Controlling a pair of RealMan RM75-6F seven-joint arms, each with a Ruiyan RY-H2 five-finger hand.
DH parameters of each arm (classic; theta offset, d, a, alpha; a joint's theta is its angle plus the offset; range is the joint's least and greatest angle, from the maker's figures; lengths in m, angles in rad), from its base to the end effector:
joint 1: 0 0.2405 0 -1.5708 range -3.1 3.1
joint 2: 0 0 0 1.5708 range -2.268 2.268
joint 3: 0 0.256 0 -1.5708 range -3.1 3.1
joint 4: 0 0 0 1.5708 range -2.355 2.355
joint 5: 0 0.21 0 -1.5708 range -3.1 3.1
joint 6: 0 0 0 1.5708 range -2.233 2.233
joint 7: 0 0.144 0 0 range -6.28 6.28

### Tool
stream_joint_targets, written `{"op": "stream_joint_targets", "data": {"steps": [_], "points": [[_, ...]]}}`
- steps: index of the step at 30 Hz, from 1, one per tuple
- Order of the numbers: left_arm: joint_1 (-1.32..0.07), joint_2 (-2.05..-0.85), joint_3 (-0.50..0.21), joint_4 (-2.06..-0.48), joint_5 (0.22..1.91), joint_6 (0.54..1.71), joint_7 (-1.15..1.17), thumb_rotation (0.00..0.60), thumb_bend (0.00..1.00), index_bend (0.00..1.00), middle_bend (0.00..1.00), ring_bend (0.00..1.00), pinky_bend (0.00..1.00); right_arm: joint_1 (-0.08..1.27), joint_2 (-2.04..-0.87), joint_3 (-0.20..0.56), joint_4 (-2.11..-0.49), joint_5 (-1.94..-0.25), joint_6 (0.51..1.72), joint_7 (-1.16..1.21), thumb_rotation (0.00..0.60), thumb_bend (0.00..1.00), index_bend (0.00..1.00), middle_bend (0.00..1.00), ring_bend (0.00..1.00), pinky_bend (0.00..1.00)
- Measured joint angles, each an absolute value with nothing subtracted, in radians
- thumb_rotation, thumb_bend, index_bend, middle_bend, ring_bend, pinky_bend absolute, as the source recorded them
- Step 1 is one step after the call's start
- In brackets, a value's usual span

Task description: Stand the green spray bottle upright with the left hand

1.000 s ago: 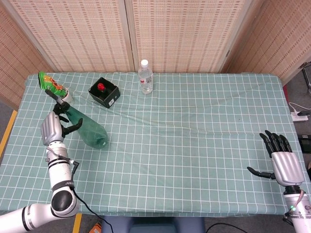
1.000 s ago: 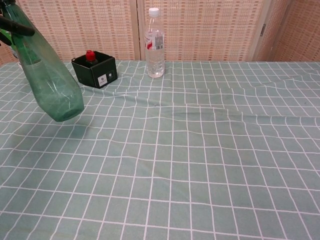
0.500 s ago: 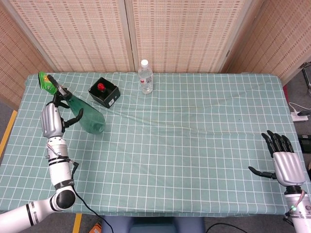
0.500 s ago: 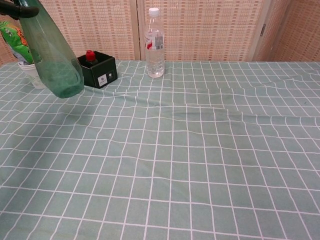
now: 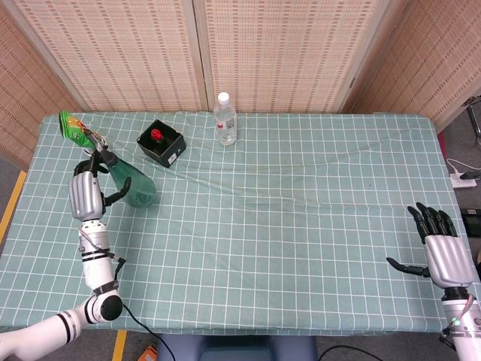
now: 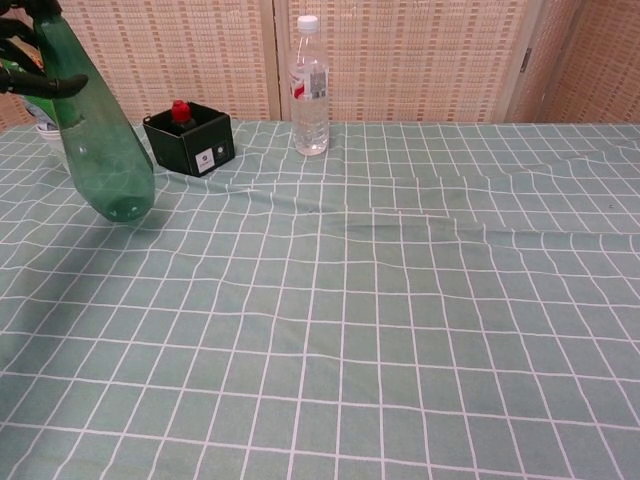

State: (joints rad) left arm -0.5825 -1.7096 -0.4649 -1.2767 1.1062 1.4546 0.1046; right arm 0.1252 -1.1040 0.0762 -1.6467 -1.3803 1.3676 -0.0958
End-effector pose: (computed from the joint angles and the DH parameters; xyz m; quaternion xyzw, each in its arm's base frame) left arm -0.1911 0.3693 0.0687 -0.4072 -0.4010 -0.5784 0.5820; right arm -0.3171 -0.1975 0.1549 0.5987 -0.4081 0.3343 0.6027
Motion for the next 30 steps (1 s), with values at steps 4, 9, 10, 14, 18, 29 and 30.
{"op": "stream_joint_targets", "data": {"steps": [4,9,10,14,18,29,30], "points": [[-0.586,-1.743,-0.416,-1.169,1.166,1.462,0.079,0.6,0.3,0.21,0.64,0.44,0.22,0.128,-1.1,0.076,-1.654,-1.376,1.358,-0.094,0.6,0.0,0.0,0.0,0.0,0.0],[-0.593,-1.778,-0.395,-1.1,1.212,1.478,0.036,0.6,0.3,0.2,0.63,0.43,0.22,0.129,-1.099,0.076,-1.655,-1.376,1.356,-0.093,0.6,0.0,0.0,0.0,0.0,0.0],[-0.593,-1.782,-0.396,-1.098,1.211,1.479,0.033,0.6,0.3,0.2,0.63,0.43,0.22,0.129,-1.099,0.077,-1.656,-1.375,1.356,-0.093,0.6,0.0,0.0,0.0,0.0,0.0],[-0.591,-1.782,-0.402,-1.102,1.203,1.473,0.03,0.6,0.3,0.2,0.63,0.43,0.22,0.129,-1.097,0.076,-1.657,-1.375,1.355,-0.09,0.6,0.0,0.0,0.0,0.0,0.0],[-0.586,-1.776,-0.405,-1.114,1.193,1.456,0.023,0.6,0.29,0.19,0.61,0.42,0.22,0.129,-1.096,0.075,-1.657,-1.377,1.355,-0.087,0.6,0.0,0.0,0.0,0.0,0.0],[-0.586,-1.768,-0.403,-1.115,1.194,1.435,0.036,0.6,0.28,0.19,0.59,0.42,0.22,0.129,-1.091,0.074,-1.66,-1.38,1.352,-0.076,0.6,0.0,0.0,0.0,0.0,0.0],[-0.587,-1.768,-0.404,-1.115,1.193,1.433,0.038,0.6,0.28,0.19,0.59,0.42,0.22,0.129,-1.091,0.074,-1.66,-1.381,1.352,-0.076,0.6,0.0,0.0,0.0,0.0,0.0]]}}
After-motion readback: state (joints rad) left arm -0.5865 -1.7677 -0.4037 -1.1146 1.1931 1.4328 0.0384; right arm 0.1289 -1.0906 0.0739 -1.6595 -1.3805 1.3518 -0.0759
